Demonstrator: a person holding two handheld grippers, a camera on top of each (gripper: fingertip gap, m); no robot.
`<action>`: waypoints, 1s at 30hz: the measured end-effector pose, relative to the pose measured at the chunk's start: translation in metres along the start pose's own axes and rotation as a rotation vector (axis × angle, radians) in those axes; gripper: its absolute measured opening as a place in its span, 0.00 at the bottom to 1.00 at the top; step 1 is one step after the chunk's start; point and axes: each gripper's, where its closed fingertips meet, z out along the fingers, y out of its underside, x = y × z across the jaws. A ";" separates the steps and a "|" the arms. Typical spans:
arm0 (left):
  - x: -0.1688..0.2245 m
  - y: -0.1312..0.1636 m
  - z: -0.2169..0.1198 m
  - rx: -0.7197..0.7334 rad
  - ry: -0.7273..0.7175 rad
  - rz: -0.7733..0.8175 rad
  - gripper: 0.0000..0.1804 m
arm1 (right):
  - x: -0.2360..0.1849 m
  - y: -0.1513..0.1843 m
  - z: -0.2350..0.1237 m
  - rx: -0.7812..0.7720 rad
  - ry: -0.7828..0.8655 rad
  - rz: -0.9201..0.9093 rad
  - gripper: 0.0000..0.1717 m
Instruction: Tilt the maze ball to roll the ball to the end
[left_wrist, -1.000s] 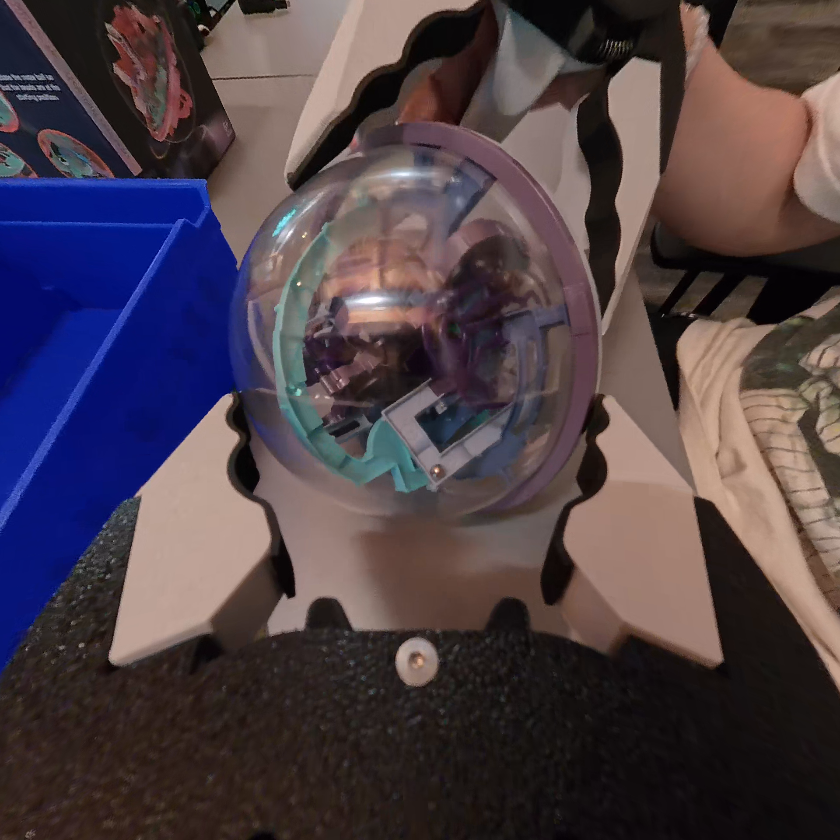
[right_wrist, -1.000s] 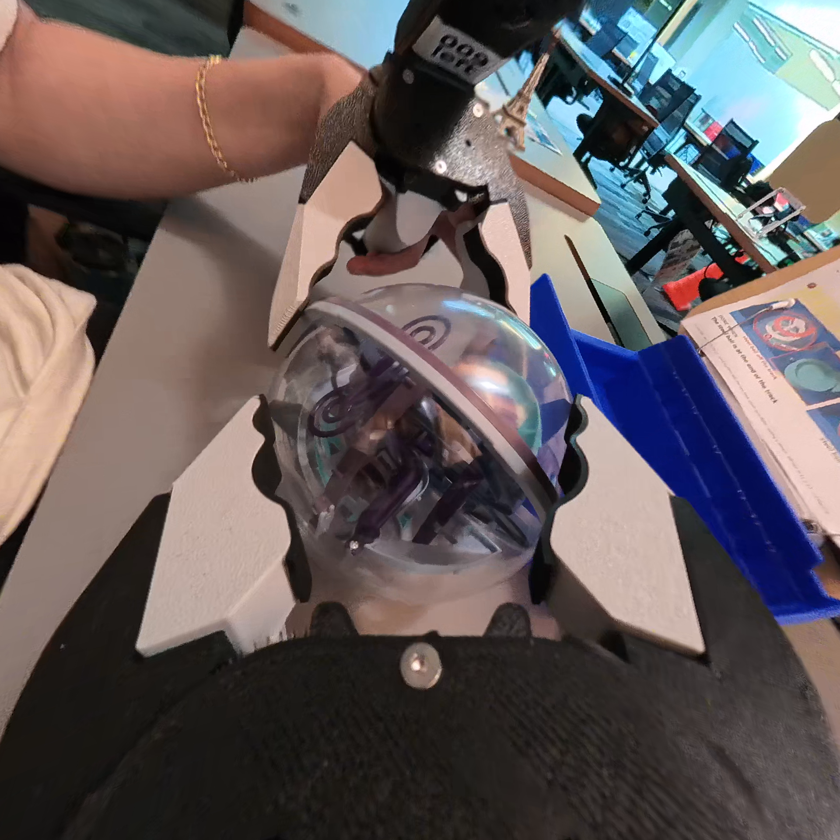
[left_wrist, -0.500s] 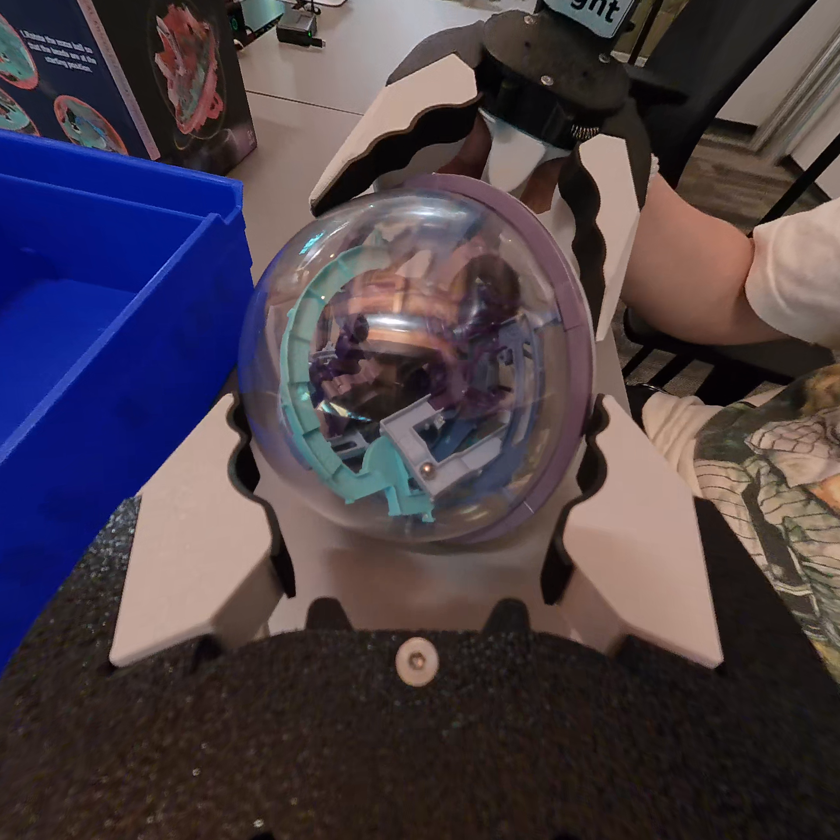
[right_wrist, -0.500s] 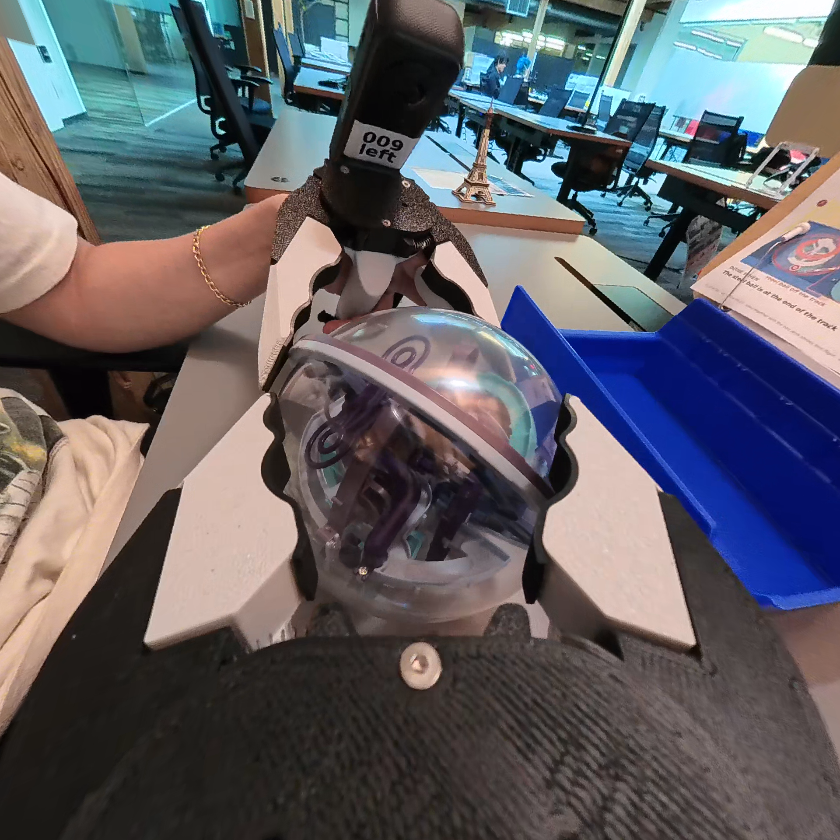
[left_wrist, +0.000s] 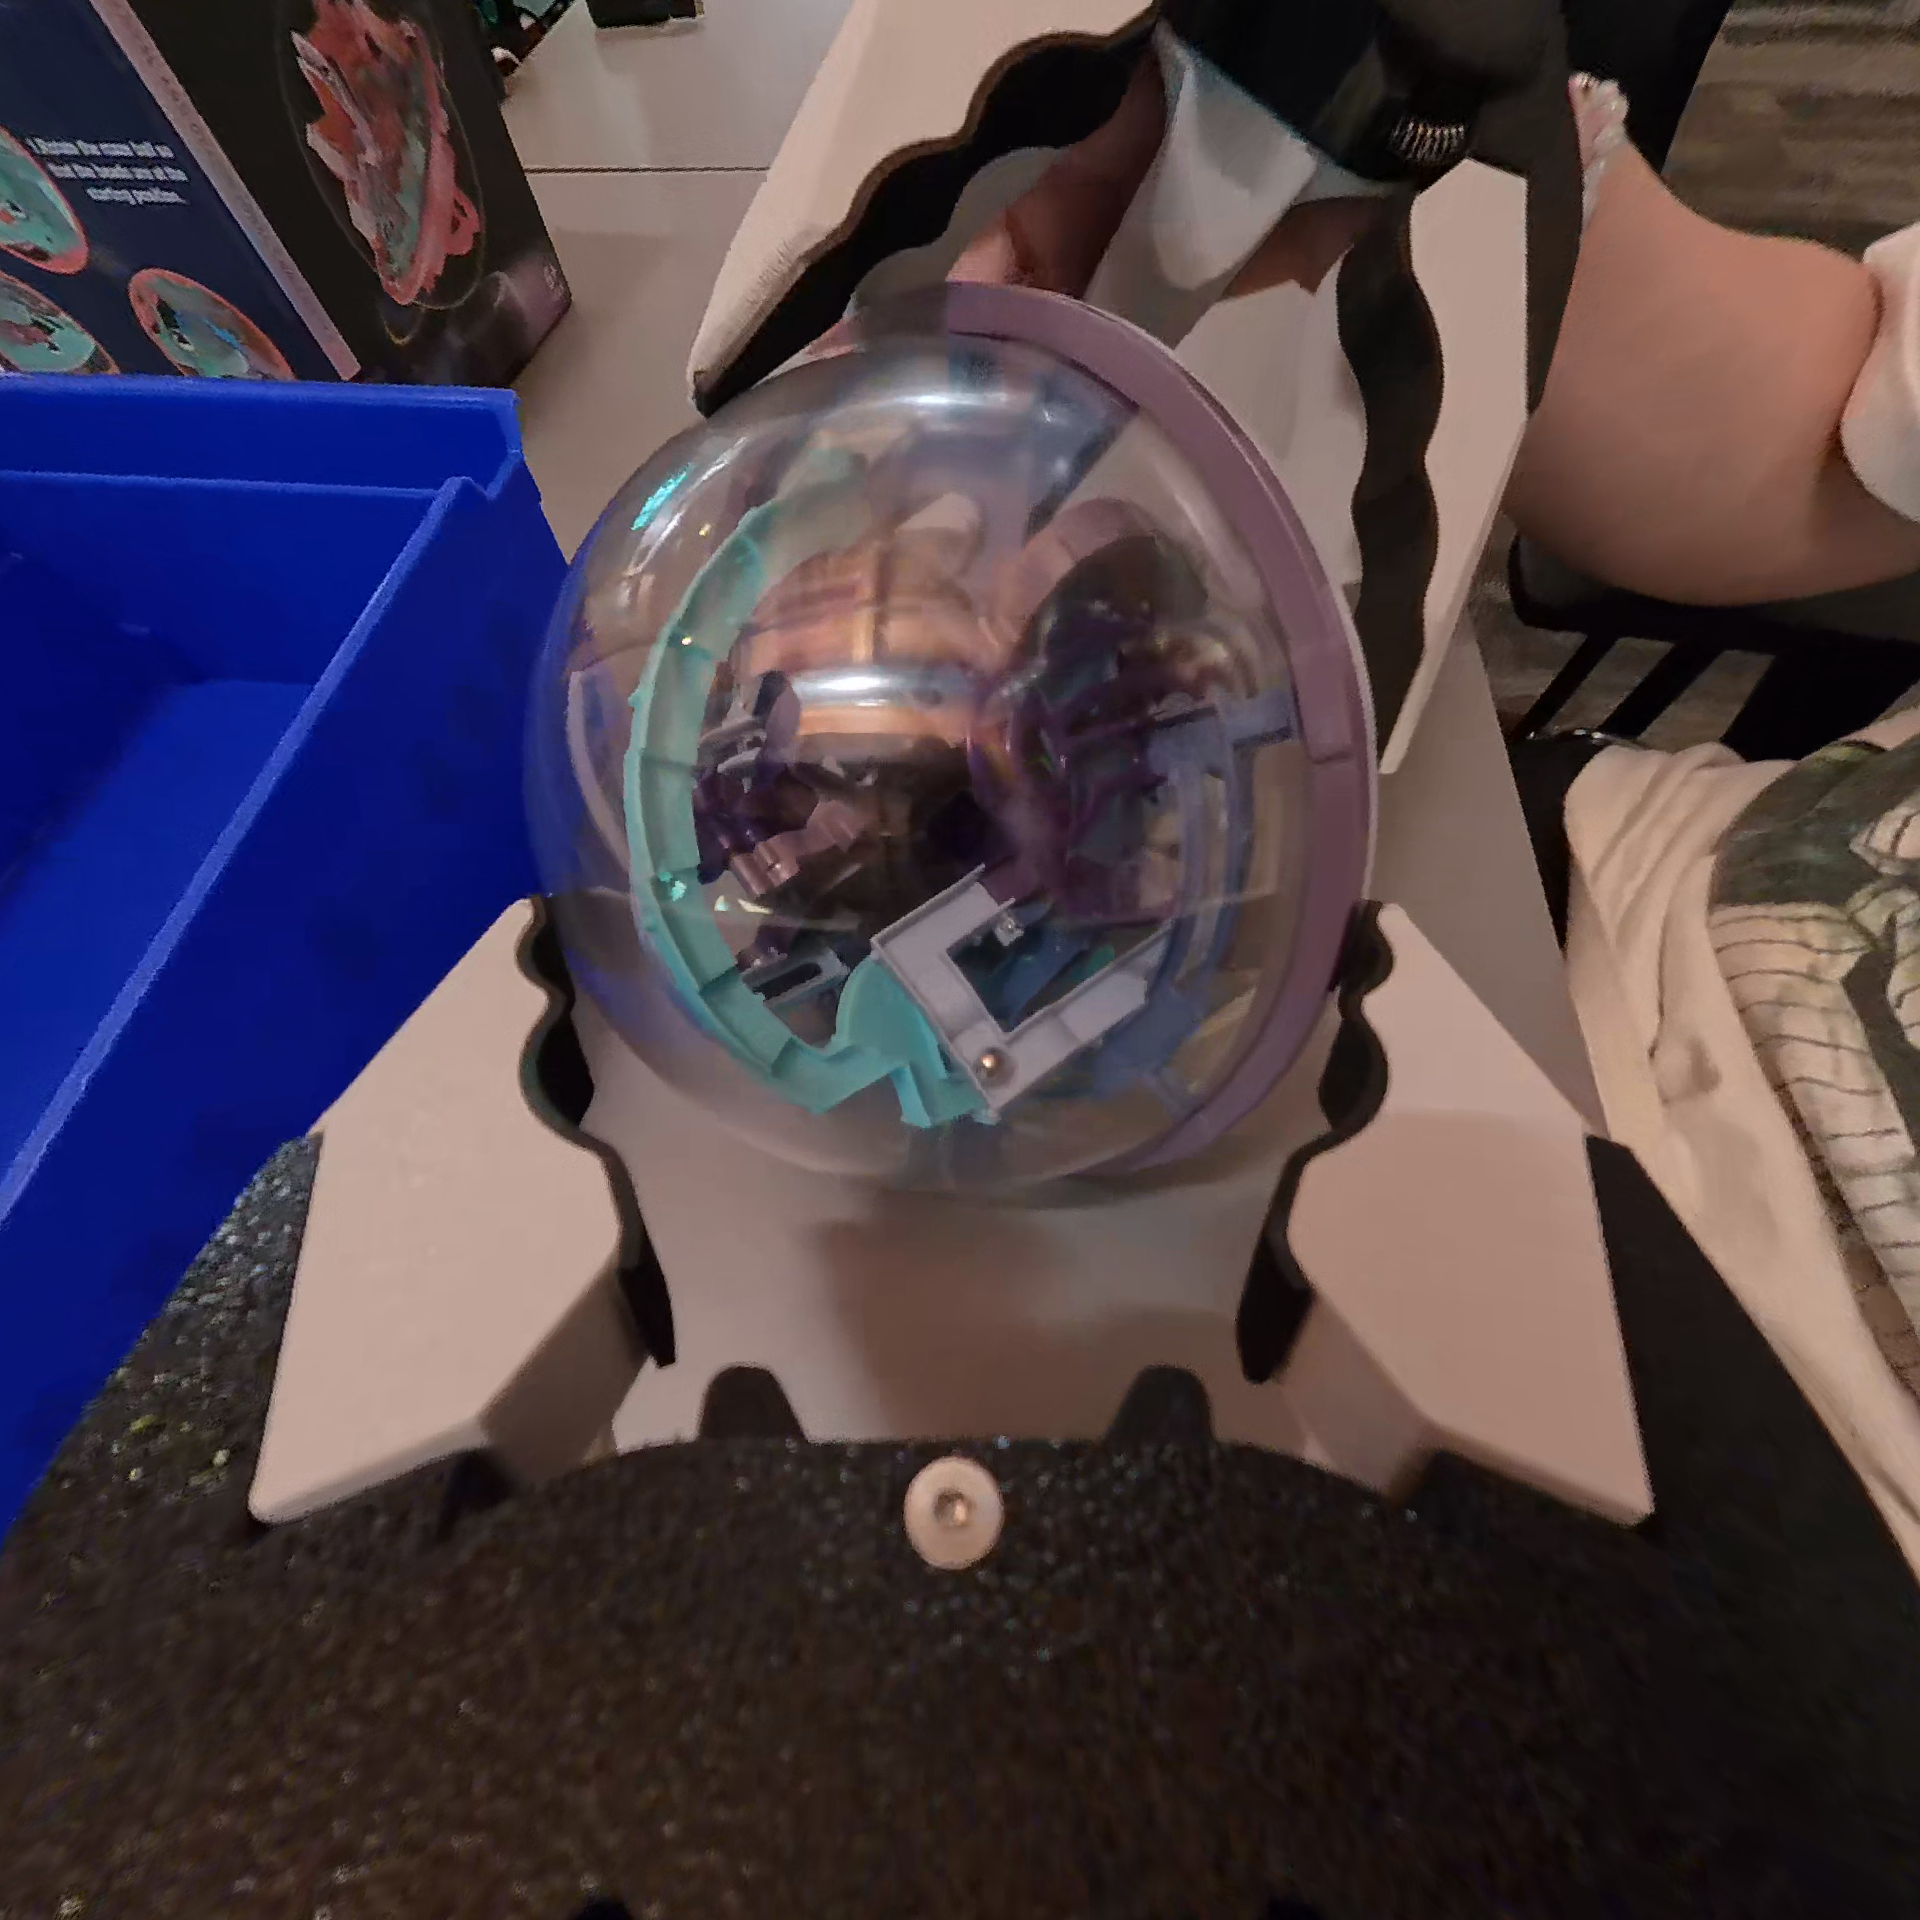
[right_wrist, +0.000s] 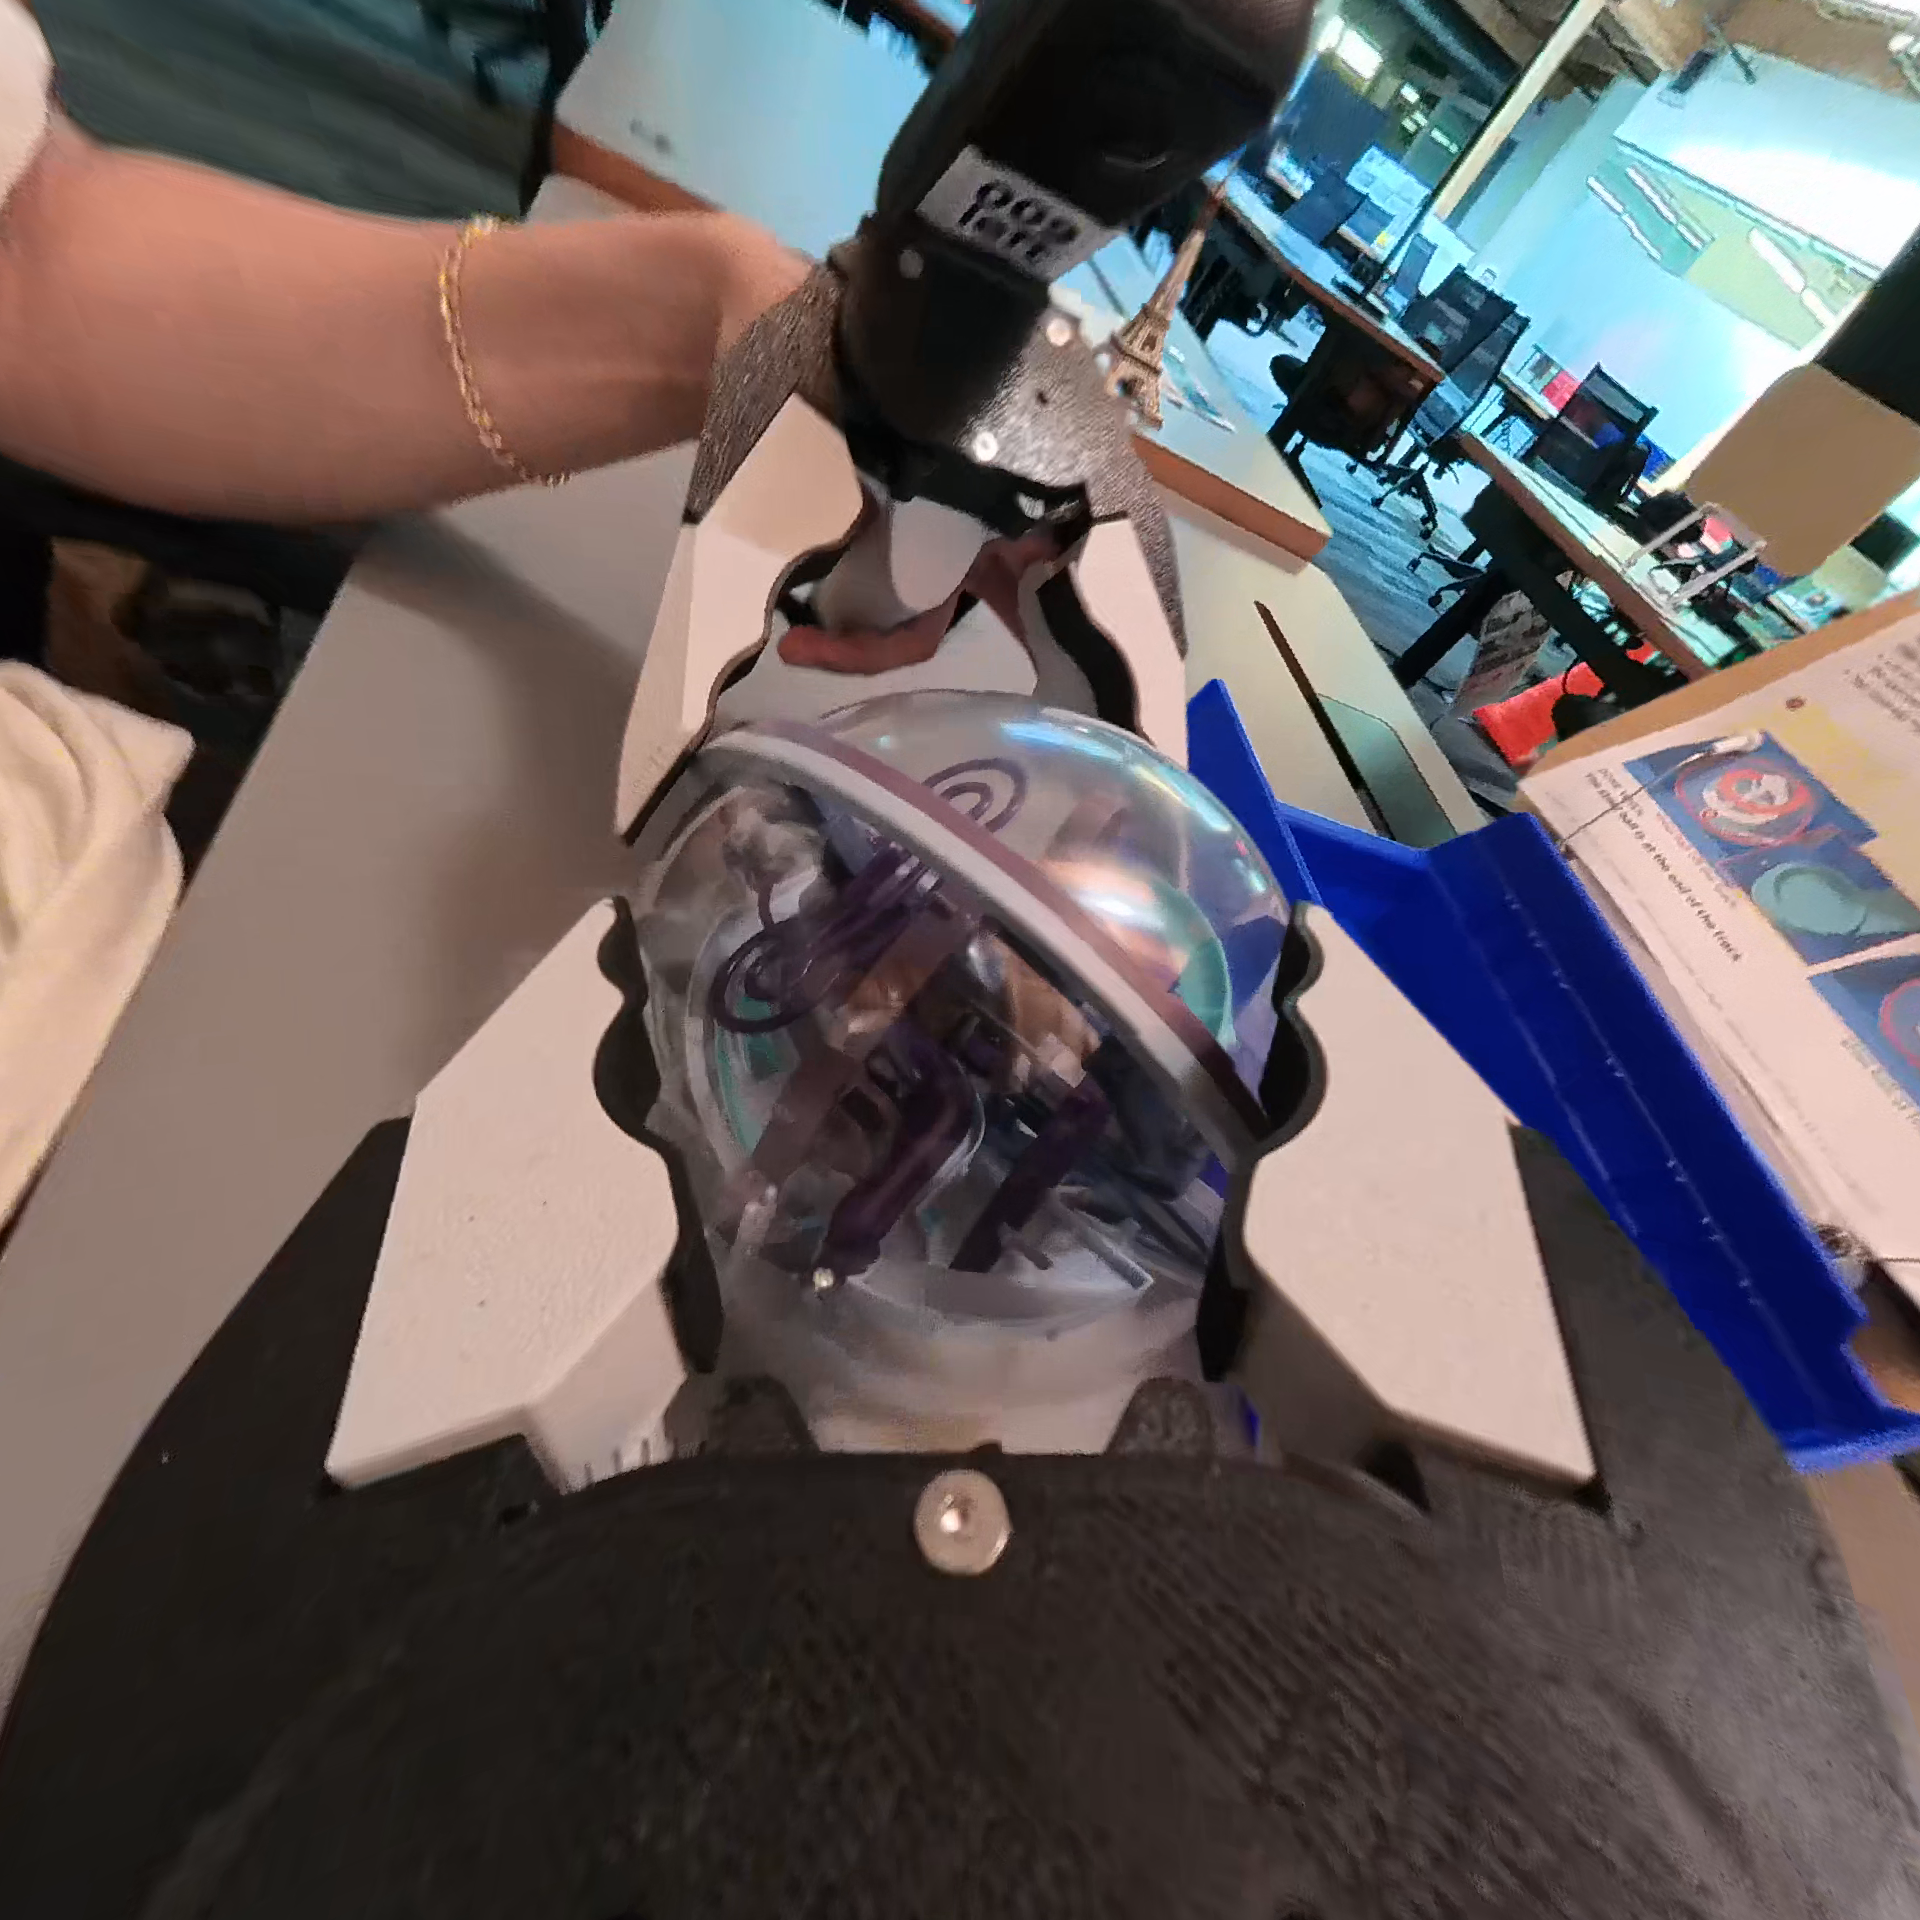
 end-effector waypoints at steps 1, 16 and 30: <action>0.001 0.001 0.000 -0.005 -0.001 0.014 0.78 | -0.002 0.002 0.000 -0.029 -0.001 -0.035 0.70; -0.008 0.003 0.006 -0.057 -0.075 0.031 0.78 | 0.003 0.034 0.008 -0.220 0.065 -0.325 0.86; -0.015 0.008 0.007 -0.129 -0.155 0.108 0.77 | 0.007 0.038 0.010 -0.216 0.096 -0.447 0.88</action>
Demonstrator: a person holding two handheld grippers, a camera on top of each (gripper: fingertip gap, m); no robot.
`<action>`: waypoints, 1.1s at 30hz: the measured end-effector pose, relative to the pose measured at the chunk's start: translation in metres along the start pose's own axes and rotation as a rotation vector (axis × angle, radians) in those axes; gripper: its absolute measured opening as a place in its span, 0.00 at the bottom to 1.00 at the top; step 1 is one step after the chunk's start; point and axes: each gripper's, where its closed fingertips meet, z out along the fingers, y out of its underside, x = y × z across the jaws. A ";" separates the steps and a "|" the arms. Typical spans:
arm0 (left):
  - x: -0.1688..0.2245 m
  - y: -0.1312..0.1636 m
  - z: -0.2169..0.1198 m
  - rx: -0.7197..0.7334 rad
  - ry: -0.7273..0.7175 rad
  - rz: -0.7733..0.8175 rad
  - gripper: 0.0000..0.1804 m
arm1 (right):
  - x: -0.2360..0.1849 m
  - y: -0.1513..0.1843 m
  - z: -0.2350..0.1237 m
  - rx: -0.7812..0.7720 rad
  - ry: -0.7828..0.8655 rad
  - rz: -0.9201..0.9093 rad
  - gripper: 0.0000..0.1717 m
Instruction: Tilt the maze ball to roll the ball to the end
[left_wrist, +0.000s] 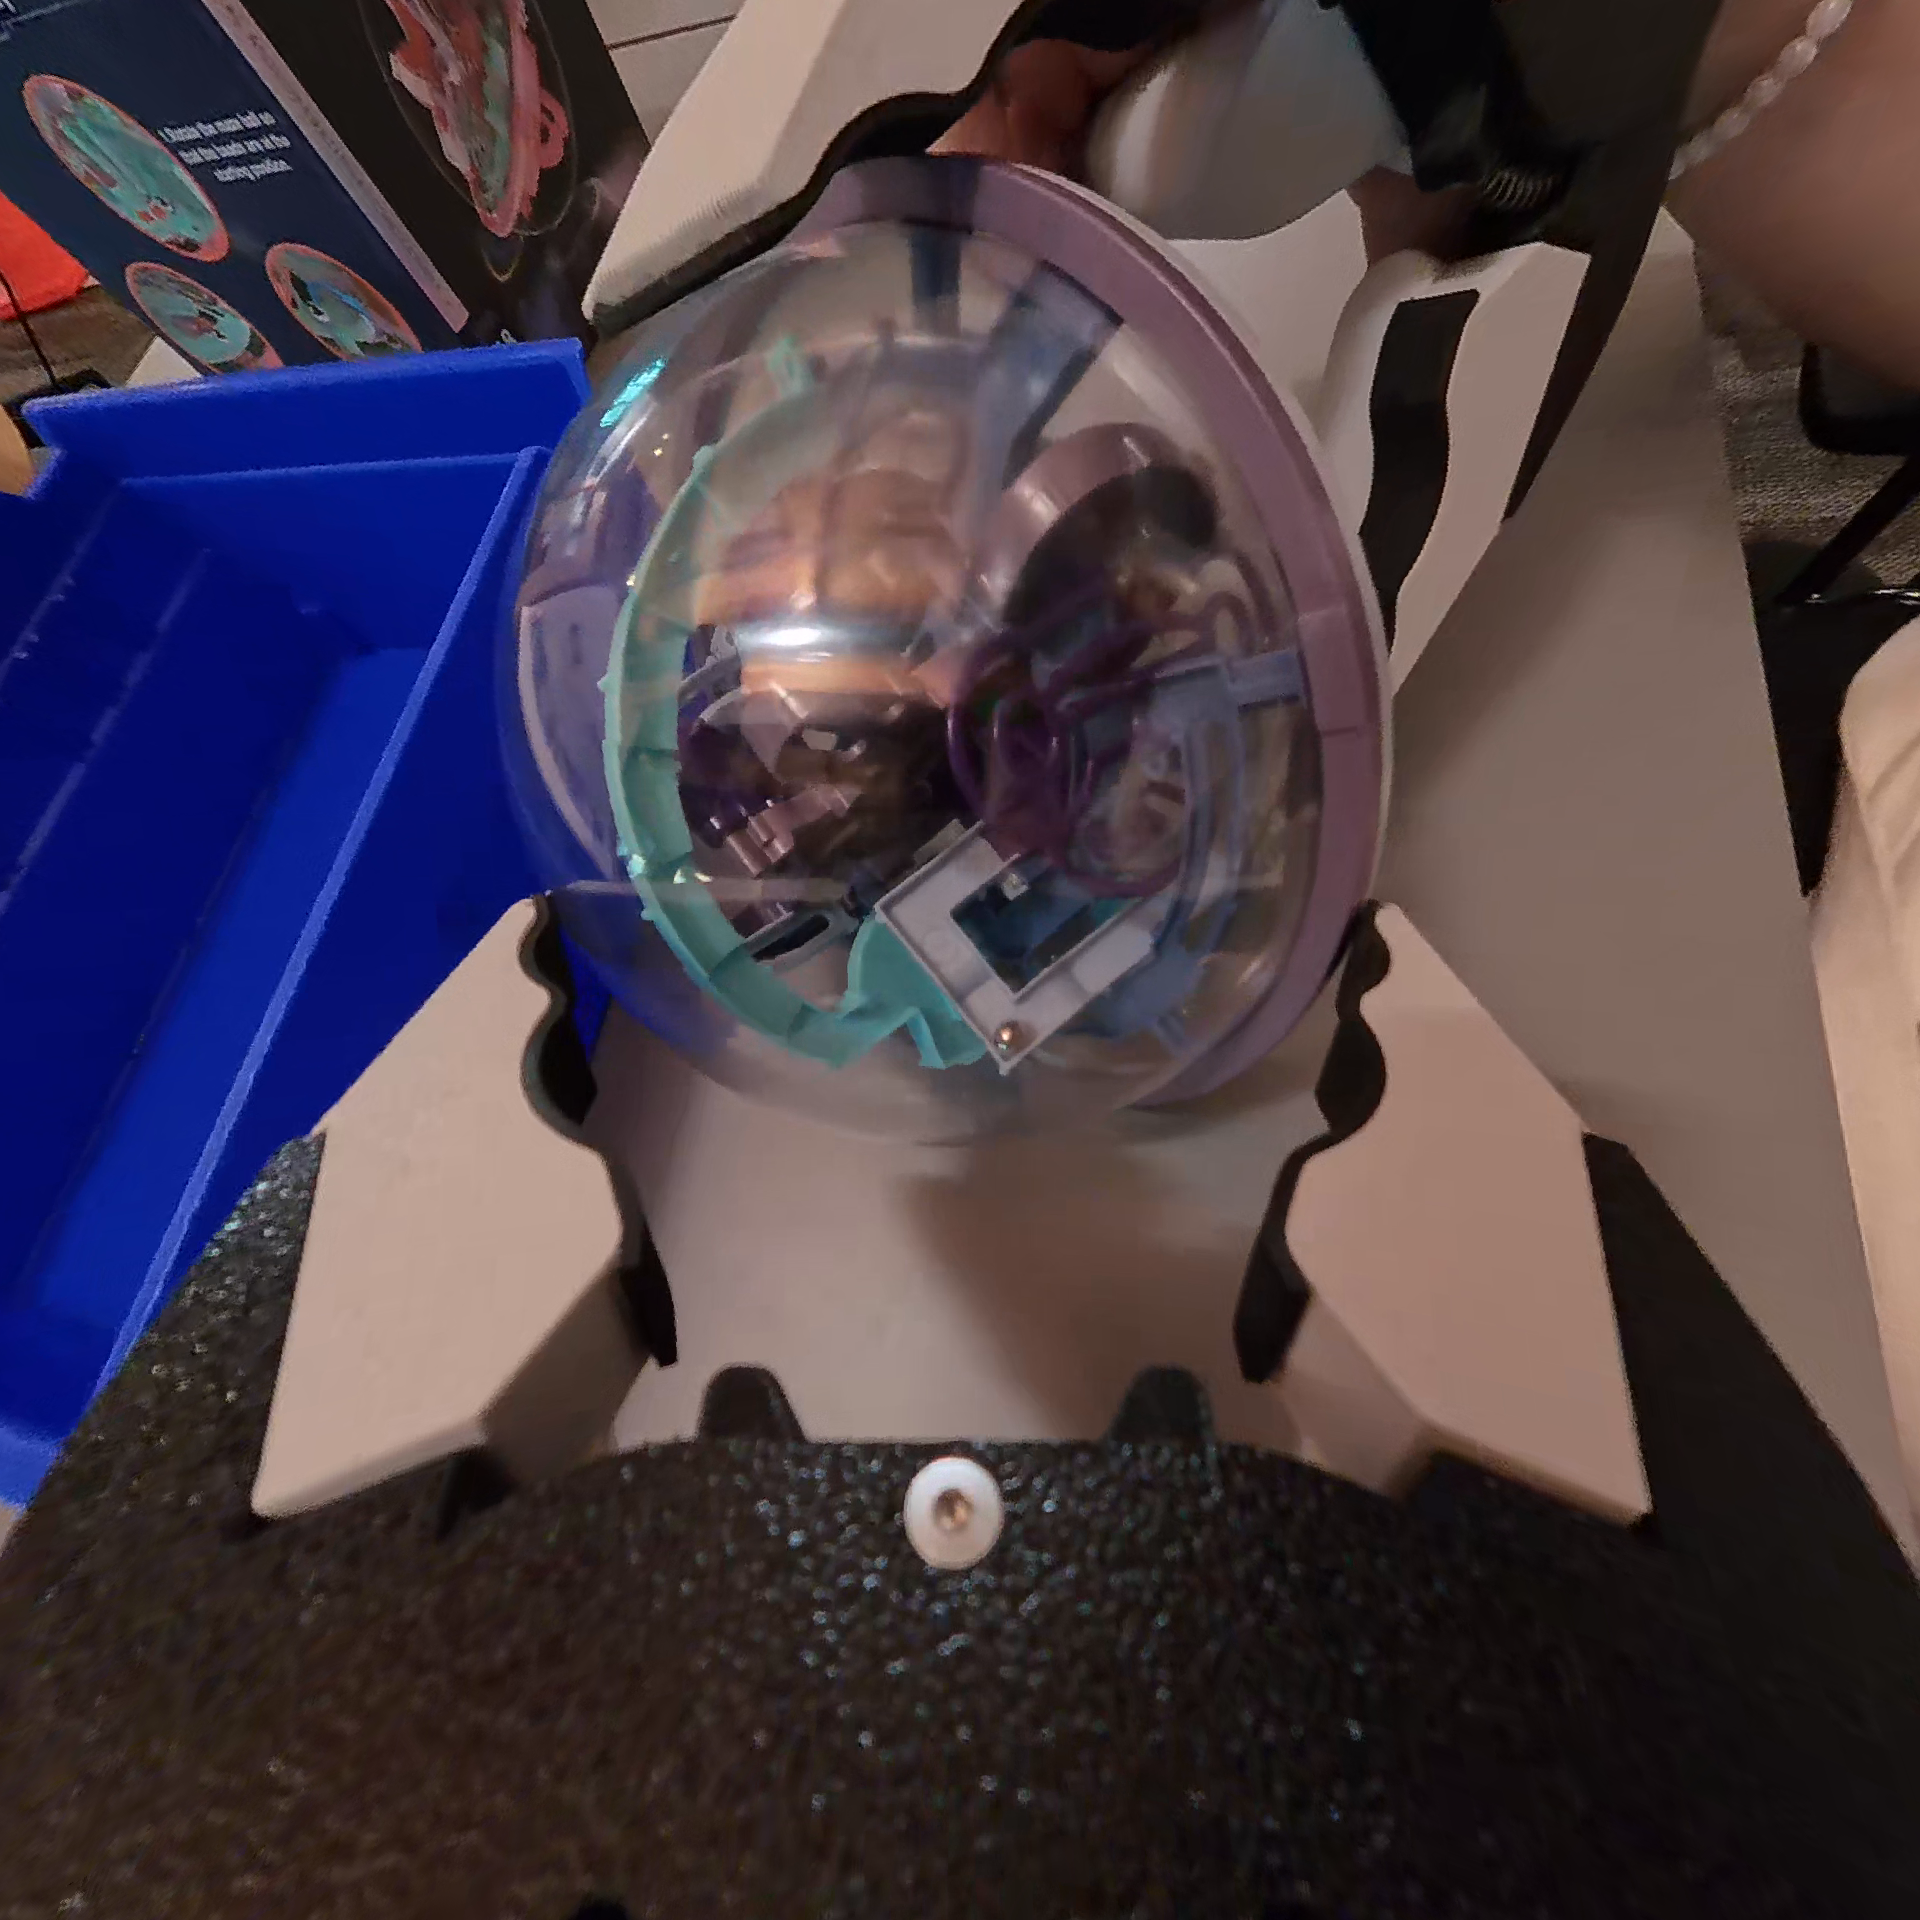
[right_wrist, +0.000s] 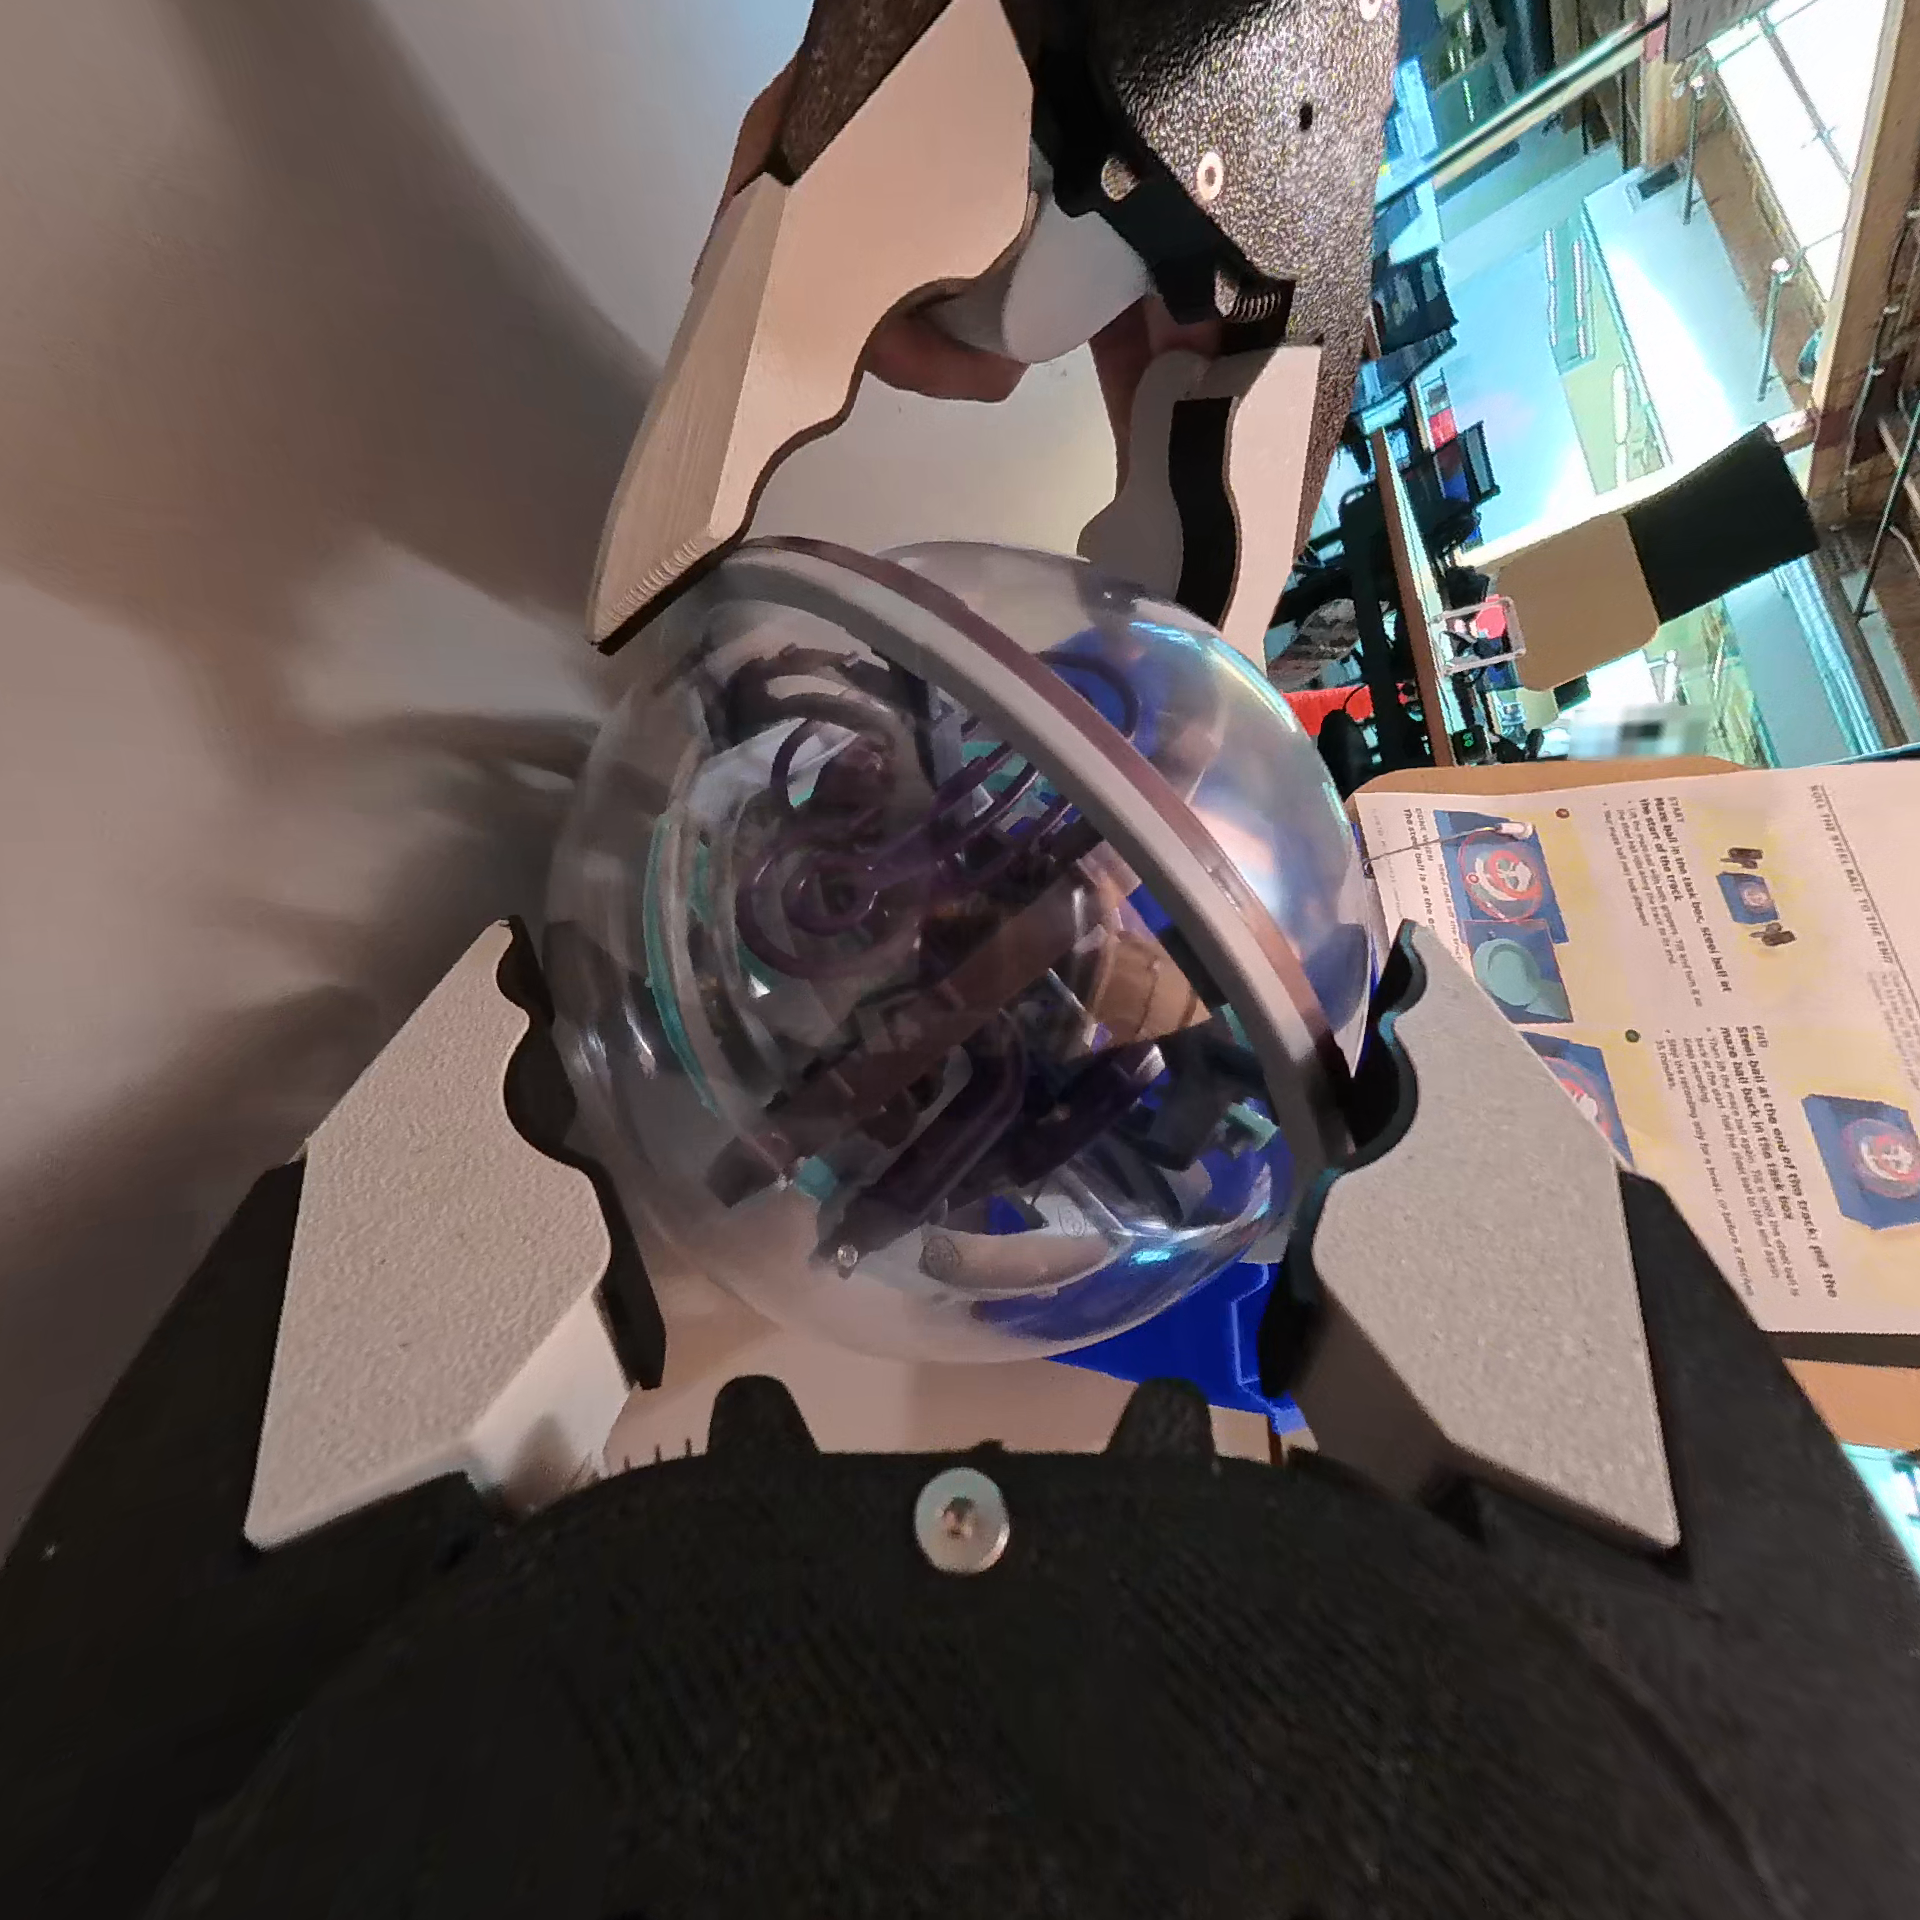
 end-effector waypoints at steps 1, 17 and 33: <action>0.000 0.000 0.000 -0.001 -0.001 -0.003 0.77 | 0.000 0.000 0.000 0.004 0.000 0.004 0.88; -0.004 -0.017 -0.002 0.109 0.059 -0.197 0.77 | 0.008 0.004 -0.003 0.106 -0.034 0.346 0.86; -0.011 -0.028 -0.009 0.225 0.178 -0.485 0.77 | 0.010 0.003 -0.001 0.142 -0.118 0.695 0.85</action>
